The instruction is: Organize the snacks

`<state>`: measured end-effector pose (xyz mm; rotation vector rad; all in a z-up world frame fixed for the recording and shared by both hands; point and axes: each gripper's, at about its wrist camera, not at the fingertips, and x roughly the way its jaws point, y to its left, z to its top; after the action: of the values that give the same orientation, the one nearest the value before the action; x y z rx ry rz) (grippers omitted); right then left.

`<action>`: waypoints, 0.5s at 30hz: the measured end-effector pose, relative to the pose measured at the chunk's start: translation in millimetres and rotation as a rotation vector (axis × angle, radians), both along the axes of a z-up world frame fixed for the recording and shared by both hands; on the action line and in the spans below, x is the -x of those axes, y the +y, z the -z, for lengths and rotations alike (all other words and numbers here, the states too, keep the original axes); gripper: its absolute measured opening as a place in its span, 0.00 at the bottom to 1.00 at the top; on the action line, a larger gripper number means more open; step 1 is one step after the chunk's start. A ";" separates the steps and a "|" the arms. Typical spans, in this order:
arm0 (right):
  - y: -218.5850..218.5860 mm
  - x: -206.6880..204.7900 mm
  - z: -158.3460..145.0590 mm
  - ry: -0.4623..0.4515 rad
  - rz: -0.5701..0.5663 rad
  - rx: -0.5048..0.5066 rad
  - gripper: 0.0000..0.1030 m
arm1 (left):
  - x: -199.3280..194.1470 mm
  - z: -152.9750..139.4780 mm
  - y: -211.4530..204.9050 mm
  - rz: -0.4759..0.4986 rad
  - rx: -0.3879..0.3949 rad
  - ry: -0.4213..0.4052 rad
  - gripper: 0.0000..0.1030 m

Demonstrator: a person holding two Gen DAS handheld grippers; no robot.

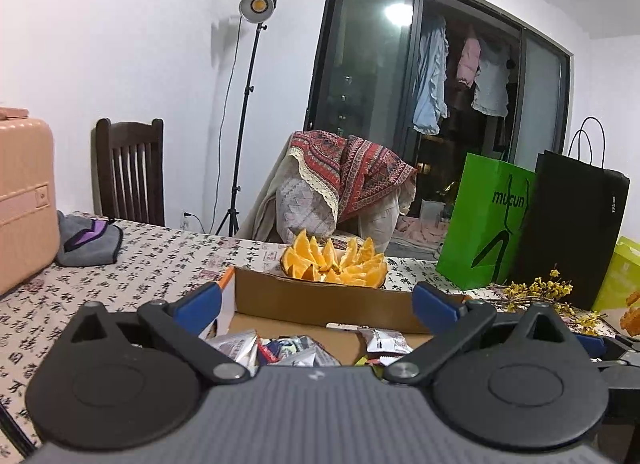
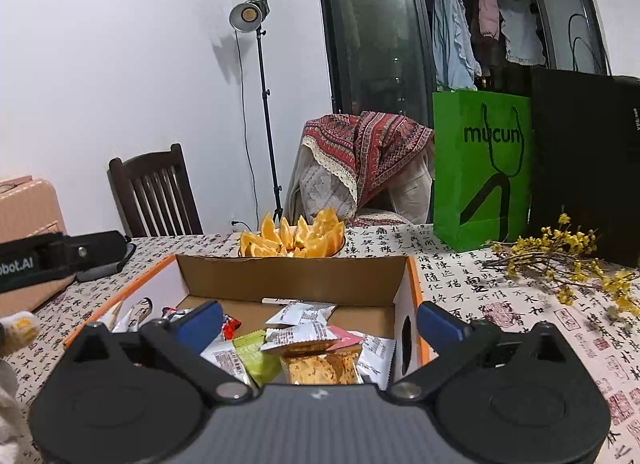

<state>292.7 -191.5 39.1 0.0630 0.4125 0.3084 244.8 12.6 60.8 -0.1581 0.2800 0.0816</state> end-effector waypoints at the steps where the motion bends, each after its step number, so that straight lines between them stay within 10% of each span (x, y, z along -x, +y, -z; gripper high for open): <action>1: -1.0 3.9 -0.7 0.001 0.000 -0.002 1.00 | 4.1 -1.1 0.4 -0.001 -0.001 0.001 1.00; 15: -13.3 74.5 -16.4 -0.040 -0.006 -0.039 1.00 | 82.8 -11.6 1.2 -0.023 -0.016 -0.020 1.00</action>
<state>218.3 -204.9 55.5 0.0939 0.3669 0.3235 162.0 13.9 72.5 -0.1465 0.2577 0.1049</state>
